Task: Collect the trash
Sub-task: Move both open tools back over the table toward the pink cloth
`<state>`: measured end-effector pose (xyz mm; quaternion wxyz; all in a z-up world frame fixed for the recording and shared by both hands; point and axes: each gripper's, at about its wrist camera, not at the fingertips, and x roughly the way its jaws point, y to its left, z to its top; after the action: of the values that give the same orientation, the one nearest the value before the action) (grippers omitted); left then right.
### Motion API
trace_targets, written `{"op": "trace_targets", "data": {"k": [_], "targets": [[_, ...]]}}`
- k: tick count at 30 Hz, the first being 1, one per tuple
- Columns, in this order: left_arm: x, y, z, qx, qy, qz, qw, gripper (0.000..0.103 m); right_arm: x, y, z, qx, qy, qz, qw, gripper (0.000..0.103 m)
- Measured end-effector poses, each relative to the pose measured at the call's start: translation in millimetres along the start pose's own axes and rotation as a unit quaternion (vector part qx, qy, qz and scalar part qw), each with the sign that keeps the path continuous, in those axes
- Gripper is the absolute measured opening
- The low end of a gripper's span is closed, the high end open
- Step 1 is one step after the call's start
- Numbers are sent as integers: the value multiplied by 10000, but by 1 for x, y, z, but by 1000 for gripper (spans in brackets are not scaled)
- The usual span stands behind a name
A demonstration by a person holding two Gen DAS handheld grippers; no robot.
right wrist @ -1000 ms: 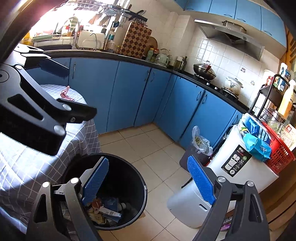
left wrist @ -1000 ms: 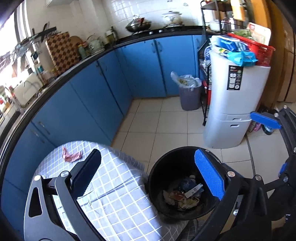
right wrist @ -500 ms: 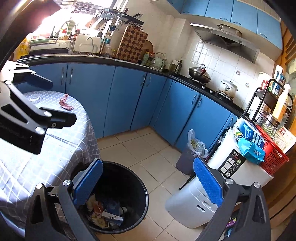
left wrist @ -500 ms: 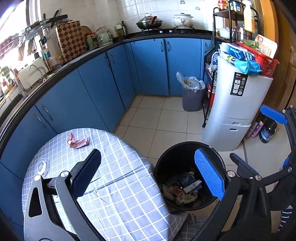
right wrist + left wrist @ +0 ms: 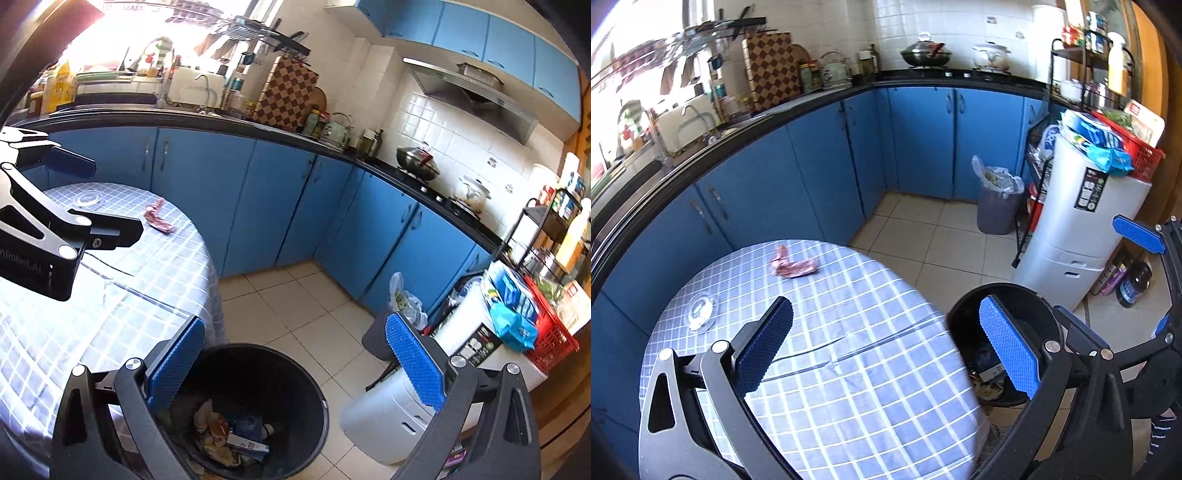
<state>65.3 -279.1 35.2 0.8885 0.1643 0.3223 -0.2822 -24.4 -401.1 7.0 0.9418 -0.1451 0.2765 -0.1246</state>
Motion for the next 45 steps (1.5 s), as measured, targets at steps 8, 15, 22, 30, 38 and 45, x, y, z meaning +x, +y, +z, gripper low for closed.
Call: {"op": "trace_targets", "data": {"k": [8, 15, 22, 30, 38, 45], "targets": [[-4, 59, -15, -427, 47, 228, 9988, 100, 13, 45, 31, -281, -100, 252, 9992, 96], [-3, 109, -27, -720, 112, 413, 9965, 100, 26, 82, 54, -494, -156, 454, 9976, 96], [6, 150, -39, -922, 191, 558, 9940, 100, 44, 115, 74, -676, -158, 651, 9955, 96], [23, 193, -49, -1172, 294, 621, 9907, 100, 71, 154, 92, -947, -137, 821, 9920, 96], [51, 236, -59, -1402, 450, 755, 9862, 100, 106, 189, 103, -1205, -69, 830, 9892, 96], [81, 276, -63, -1506, 576, 955, 9823, 100, 141, 206, 117, -1114, -59, 987, 9888, 96]]}}
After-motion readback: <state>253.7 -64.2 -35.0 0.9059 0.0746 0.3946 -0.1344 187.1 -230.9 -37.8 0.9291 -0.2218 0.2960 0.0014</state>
